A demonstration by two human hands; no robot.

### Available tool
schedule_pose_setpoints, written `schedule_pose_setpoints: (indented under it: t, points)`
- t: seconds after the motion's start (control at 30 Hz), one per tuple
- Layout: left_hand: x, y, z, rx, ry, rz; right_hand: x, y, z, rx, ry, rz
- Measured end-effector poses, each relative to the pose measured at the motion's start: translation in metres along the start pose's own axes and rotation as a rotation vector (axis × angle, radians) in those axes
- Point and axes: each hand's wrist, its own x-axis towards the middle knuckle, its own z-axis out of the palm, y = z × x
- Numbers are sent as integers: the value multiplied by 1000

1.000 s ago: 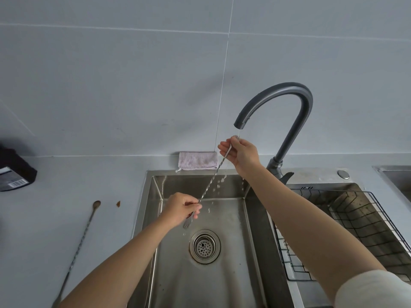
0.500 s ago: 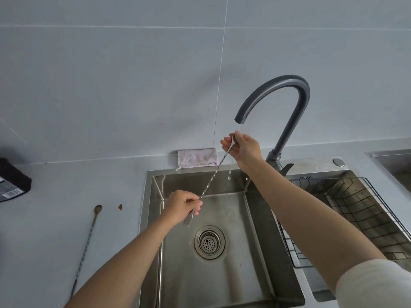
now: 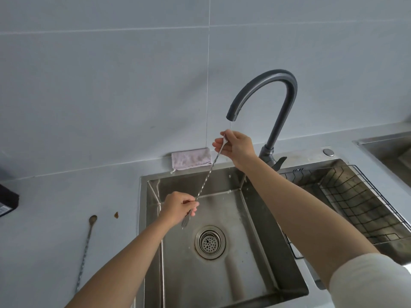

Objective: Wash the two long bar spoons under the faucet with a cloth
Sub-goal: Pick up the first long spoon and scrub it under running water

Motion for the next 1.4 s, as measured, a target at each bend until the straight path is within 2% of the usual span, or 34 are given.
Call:
schedule_pose_setpoints:
  t: [0.17, 0.37, 0.53, 0.7, 0.97, 1.23, 1.4]
  points:
    - [2, 0, 3, -52, 39, -55, 4, 1, -3, 34, -56, -22]
    - [1, -3, 13, -52, 112, -113, 11, -2, -8, -92, -76, 44]
    - [-2, 8, 20, -24, 224, -126, 13, -6, -15, -25, -174, 30]
    - [-1, 18, 22, 56, 305, -152, 17, -6, -15, 15, -146, 51]
    - [2, 21, 28, 99, 323, -206, 15, 0, -13, 43, -188, 78]
    - [5, 19, 27, 188, 325, -173, 16, -4, -14, -96, -101, 85]
    - [6, 14, 28, 202, 327, -164, 20, -3, -17, -14, -197, 64]
